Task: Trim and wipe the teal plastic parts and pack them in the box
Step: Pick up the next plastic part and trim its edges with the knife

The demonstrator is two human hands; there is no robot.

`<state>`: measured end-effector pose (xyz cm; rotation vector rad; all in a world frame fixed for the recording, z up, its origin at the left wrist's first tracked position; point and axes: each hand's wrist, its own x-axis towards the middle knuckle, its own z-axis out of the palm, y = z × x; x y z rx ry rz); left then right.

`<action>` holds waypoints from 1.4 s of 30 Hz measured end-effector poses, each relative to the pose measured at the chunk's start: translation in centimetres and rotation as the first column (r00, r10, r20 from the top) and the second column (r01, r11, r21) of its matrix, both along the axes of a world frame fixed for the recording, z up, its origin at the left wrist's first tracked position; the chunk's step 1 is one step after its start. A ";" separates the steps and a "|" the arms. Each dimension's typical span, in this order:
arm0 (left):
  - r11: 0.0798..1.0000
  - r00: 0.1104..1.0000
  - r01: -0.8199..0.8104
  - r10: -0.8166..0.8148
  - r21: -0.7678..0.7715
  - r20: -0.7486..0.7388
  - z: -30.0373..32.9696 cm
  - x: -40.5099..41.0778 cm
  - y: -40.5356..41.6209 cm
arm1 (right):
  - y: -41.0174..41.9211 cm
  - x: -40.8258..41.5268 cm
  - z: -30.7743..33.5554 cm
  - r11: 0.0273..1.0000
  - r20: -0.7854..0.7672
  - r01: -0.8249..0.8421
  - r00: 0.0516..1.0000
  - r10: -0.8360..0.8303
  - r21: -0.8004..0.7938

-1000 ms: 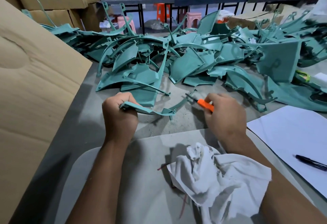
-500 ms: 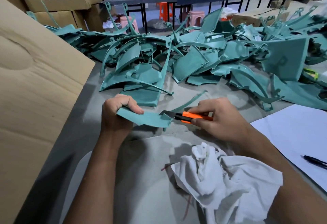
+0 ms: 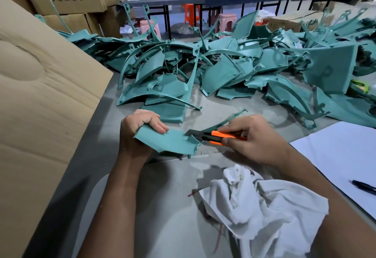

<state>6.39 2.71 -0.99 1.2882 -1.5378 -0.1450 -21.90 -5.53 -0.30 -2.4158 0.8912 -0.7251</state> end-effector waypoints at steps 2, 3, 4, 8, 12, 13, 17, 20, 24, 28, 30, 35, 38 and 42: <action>1.000 1.000 -0.010 0.010 0.014 -0.003 0.0 -0.1 0.1 | 0.2 0.6 -0.1 0.997 -0.064 0.040 0.997 -0.045 -0.069; 1.000 1.000 -0.015 0.016 0.022 -0.021 0.0 -0.2 0.1 | 0.3 0.8 -0.2 0.996 -0.093 0.037 0.995 -0.045 -0.084; 0.999 0.998 -0.018 0.019 0.033 -0.053 -0.1 -0.3 0.1 | 0.3 0.9 -0.2 0.997 -0.092 0.021 0.995 -0.028 -0.069; 0.997 0.986 0.002 0.011 0.077 -0.163 0.2 -0.7 0.2 | -0.1 -0.1 -0.2 0.994 0.096 -0.034 0.995 0.024 0.108; 0.995 0.969 -0.008 0.033 0.100 -0.244 0.1 -0.8 0.0 | 0.2 0.5 -0.3 0.999 0.141 -0.027 0.990 0.030 -0.018; 0.994 0.963 -0.007 0.036 0.105 -0.268 0.0 -0.7 0.0 | 0.4 0.8 -0.2 0.998 0.111 -0.036 0.993 0.040 -0.042; 0.992 0.945 -0.049 0.084 0.115 -0.317 -0.7 -0.5 -0.3 | 0.0 0.3 0.0 0.996 0.072 -0.088 0.994 0.086 0.032; 0.985 0.924 -0.083 0.134 0.153 -0.358 -0.9 -0.5 -0.4 | -0.3 -0.2 0.0 0.987 0.109 -0.120 0.988 0.109 0.103; 0.978 0.925 -0.082 0.146 0.190 -0.351 -1.1 -0.1 -0.4 | 0.2 0.7 -0.2 0.998 0.089 -0.043 0.995 0.047 -0.049; 0.976 0.909 -0.085 0.159 0.202 -0.384 -1.2 -0.2 -0.5 | -0.3 0.2 -0.1 0.995 0.057 -0.101 0.993 0.100 0.011; 0.975 0.909 -0.103 0.172 0.197 -0.378 -1.1 -0.4 -0.4 | -0.8 -0.5 -0.1 0.991 0.069 -0.117 0.991 0.112 0.070; 0.922 0.848 -0.244 0.353 0.300 -0.395 -1.7 -0.3 -1.0 | -0.5 0.0 -0.8 0.999 0.245 0.040 0.969 -0.038 -0.002; 0.851 0.674 -0.363 0.521 0.380 -0.524 -2.2 -0.5 -1.8 | 0.0 0.8 -0.6 0.960 0.221 0.197 0.963 -0.152 -0.200; 0.840 0.648 -0.445 0.541 0.310 -0.535 -1.8 -1.7 -1.6 | 1.3 2.1 -0.2 0.871 0.154 0.287 0.957 -0.245 -0.398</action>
